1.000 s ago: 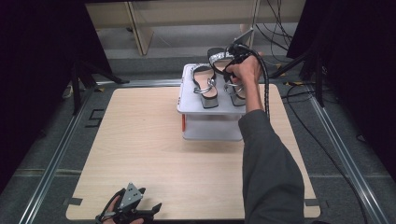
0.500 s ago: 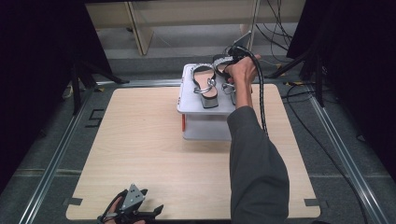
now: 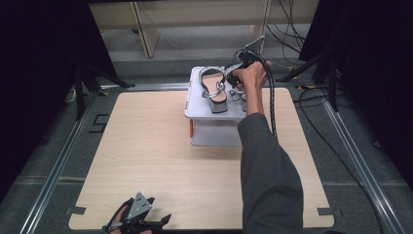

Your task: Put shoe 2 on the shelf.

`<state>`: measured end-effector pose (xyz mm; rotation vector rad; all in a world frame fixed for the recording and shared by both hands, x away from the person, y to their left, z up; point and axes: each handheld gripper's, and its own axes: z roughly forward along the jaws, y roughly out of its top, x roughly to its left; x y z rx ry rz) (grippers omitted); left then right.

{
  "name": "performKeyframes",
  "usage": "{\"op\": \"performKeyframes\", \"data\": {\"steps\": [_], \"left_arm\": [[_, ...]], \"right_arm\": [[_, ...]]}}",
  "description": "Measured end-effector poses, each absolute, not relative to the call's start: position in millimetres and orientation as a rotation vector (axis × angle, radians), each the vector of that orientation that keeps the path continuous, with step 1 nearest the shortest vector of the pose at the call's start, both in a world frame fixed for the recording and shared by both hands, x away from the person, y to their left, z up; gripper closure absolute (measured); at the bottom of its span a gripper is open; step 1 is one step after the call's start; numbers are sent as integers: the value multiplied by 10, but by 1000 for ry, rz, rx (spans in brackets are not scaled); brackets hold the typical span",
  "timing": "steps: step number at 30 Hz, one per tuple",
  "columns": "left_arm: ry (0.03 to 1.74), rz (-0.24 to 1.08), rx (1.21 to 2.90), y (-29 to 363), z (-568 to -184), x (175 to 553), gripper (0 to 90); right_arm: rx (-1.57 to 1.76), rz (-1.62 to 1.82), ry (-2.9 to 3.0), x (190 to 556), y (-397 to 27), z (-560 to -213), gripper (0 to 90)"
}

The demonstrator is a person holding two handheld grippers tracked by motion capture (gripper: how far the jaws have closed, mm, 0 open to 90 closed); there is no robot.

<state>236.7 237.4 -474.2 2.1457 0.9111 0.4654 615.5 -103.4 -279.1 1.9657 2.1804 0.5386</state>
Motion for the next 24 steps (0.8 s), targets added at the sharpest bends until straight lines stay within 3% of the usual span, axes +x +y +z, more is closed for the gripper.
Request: {"op": "performKeyframes", "data": {"steps": [6,7,10,15,24], "left_arm": [[935,456,2129,2365,-4744,2353,203],[945,455,2123,2368,-4742,2353,203],[931,460,2130,2377,-4742,2365,203],[983,427,2117,2351,-4743,2331,203],[943,445,2130,2384,-4737,2359,203]], "right_arm": [[2005,600,2187,6101,-1061,-2725,249],[2015,587,2198,6086,-1063,-2712,204],[1981,619,2209,6055,-1088,-2647,230],[1944,623,2267,6001,-1067,-2599,173],[1969,770,2223,5975,-1172,-2496,258]]}}
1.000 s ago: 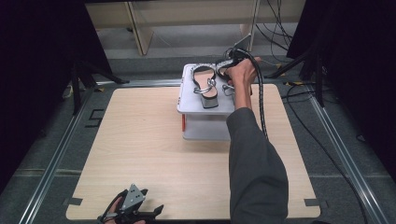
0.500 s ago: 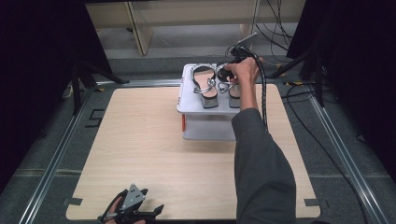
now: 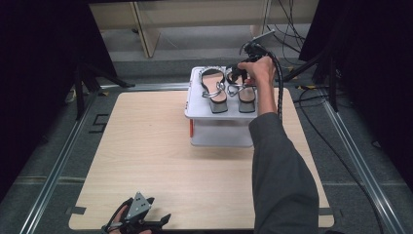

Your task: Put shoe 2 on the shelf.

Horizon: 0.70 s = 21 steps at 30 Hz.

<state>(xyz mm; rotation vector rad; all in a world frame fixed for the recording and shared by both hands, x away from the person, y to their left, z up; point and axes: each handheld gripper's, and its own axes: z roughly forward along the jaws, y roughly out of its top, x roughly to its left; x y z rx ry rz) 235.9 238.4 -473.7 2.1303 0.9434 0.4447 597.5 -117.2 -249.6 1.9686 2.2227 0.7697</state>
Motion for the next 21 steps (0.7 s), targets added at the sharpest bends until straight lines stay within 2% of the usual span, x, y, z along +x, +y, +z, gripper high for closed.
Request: {"op": "performKeyframes", "data": {"steps": [6,11,21], "left_arm": [[942,450,2127,2397,-4732,2363,203],[929,457,2135,2396,-4738,2375,204],[997,417,2092,2371,-4753,2341,203]], "right_arm": [[1881,1000,2129,5940,-1325,-2334,270],[1860,977,2082,5853,-1564,-2183,270],[1771,886,2162,5658,-1952,-2314,287]]}}
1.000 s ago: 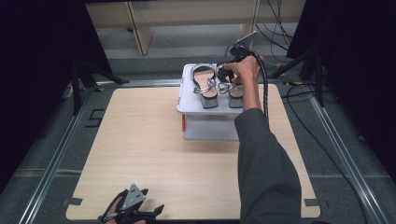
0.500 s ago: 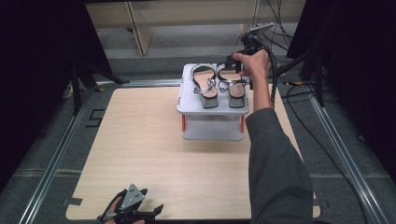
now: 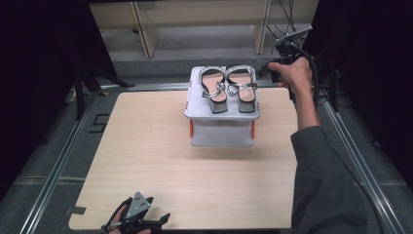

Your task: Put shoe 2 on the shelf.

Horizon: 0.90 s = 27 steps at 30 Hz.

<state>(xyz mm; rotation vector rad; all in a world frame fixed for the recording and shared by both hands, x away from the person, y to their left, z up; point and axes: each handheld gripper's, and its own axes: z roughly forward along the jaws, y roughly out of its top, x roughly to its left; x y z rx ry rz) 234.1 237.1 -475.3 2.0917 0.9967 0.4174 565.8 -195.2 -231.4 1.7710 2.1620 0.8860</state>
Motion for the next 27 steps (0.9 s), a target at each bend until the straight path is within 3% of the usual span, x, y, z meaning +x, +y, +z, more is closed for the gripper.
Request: {"op": "performKeyframes", "data": {"steps": [3,14,27], "left_arm": [[944,460,2131,2402,-4746,2381,204],[995,439,2102,2387,-4749,2355,204],[997,453,2112,2407,-4764,2398,204]], "right_arm": [[1708,859,2233,5541,-2049,-2448,287],[1617,963,2269,5285,-2237,-2692,285],[1530,1086,2349,4686,-2393,-3120,263]]}}
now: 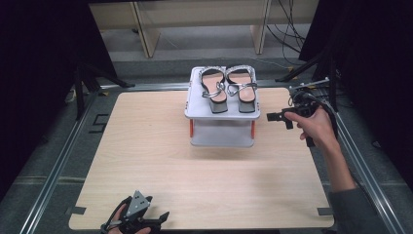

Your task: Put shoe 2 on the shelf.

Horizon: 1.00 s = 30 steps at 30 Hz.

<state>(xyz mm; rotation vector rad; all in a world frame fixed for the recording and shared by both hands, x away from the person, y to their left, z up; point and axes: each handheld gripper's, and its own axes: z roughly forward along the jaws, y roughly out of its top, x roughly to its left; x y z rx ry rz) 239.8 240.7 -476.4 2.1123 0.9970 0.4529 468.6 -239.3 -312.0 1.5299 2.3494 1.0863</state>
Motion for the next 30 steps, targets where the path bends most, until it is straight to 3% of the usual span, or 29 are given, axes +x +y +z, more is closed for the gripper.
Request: {"op": "performKeyframes", "data": {"steps": [9,18,30], "left_arm": [[1006,445,2100,2393,-4760,2368,204],[1020,432,2089,2386,-4776,2366,204],[1035,427,2073,2391,-4765,2353,203]], "right_arm": [[1460,1107,2381,4300,-2404,-3351,251],[1326,1145,2478,3931,-2221,-3792,234],[1241,1114,2542,3756,-2063,-4080,235]]}}
